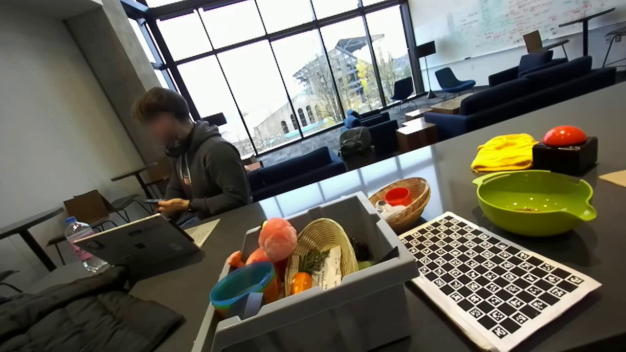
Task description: Use the left paper towel to clean the surface
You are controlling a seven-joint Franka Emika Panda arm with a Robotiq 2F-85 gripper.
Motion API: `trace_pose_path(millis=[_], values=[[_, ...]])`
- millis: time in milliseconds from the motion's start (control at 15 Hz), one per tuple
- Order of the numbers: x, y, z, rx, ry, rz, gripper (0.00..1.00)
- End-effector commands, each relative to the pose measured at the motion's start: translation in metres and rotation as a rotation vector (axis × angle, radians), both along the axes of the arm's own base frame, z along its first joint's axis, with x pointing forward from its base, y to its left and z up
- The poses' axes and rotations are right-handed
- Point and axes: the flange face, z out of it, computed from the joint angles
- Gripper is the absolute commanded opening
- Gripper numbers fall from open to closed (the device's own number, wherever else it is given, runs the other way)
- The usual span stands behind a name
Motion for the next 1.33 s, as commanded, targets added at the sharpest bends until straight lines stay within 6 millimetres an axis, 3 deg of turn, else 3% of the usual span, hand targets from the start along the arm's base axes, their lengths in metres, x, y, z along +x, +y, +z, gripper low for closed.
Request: trace_pose_path(millis=[0,400,1067,1267], values=[[-0.003,0.004,-0.038,-0.02,0.061,0.005,1.0],[-0.002,0.005,-0.089,-0.032,0.161,-0.002,1.0],[-0.002,0.007,-0.095,-0.027,0.188,0.011,1.0],[-0.001,0.008,-0.105,-0.028,0.132,0.026,1.0]])
